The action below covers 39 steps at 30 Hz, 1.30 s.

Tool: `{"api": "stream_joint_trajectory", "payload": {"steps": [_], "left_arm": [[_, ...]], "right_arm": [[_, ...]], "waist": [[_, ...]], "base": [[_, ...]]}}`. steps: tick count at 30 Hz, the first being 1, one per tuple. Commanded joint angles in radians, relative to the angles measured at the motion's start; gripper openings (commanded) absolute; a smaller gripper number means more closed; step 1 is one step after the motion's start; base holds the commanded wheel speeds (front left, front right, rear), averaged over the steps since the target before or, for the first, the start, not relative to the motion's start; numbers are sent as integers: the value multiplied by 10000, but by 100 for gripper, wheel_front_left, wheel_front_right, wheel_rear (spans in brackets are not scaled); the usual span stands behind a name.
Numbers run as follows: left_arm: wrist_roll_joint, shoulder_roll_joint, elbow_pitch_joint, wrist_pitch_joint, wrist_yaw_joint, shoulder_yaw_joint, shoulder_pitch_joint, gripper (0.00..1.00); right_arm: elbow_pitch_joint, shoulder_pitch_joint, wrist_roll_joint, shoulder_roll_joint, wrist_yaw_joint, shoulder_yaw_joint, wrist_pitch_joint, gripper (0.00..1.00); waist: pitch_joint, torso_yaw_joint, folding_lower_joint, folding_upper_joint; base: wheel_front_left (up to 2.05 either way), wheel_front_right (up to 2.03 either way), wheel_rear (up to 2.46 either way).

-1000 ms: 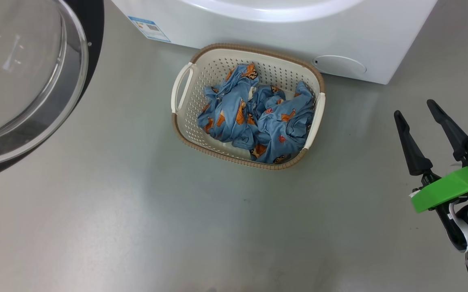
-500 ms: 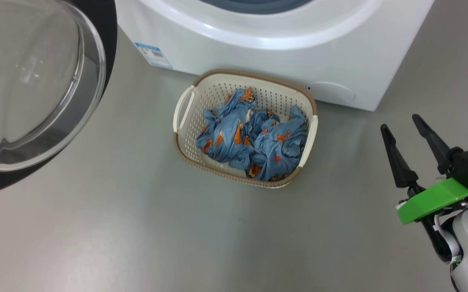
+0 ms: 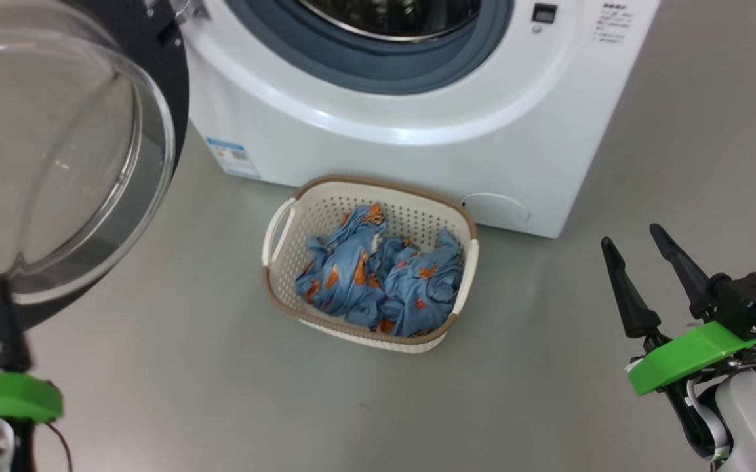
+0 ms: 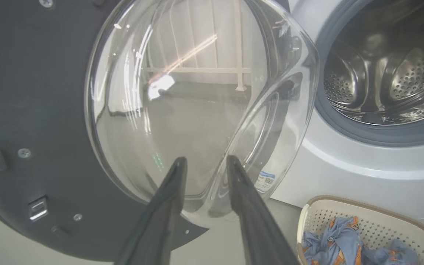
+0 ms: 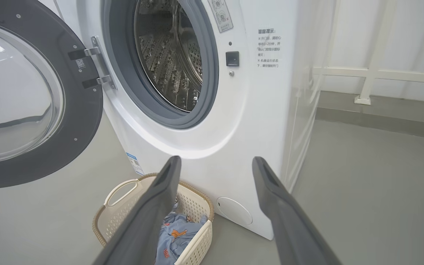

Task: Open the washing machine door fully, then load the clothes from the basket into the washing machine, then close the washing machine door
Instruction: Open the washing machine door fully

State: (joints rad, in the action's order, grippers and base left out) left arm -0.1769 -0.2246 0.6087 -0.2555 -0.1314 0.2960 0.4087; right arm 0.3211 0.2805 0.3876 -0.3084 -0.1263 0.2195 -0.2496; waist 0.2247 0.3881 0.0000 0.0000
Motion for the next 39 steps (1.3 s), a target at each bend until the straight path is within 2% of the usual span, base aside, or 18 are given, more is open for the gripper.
{"api": "stream_joint_trajectory", "payload": {"steps": [1,9,18,28,39], "left_arm": [[-158,-480,-423,-63,10,-43,-267,100],[-1008,-456,-1217,-63,9,-1079,-1115,100],[-1540,-551,-1587,-63,9,-1751,-1595,100],[-1679,-583,-1665,-63,8,-2063,-1868,100],[-1585,-427,-1935,-63,8,-1869,-2451,100]], "right_arm": [[-269,-208,218,-5,-44,88,-122,100],[-405,-538,209,140,-44,-133,-122,100],[-535,-879,220,233,-44,-340,-122,100],[-616,-1094,242,313,-44,-491,-122,100],[-659,-1439,280,352,-44,-567,-122,100]], "waist": [[-424,-457,0,0],[-785,-1306,0,0],[-1061,-2309,0,0],[-1169,-3254,0,0],[-1509,-4042,0,0]], "base": [[0,0,0],[0,0,0],[0,0,0],[0,0,0],[0,0,0]]}}
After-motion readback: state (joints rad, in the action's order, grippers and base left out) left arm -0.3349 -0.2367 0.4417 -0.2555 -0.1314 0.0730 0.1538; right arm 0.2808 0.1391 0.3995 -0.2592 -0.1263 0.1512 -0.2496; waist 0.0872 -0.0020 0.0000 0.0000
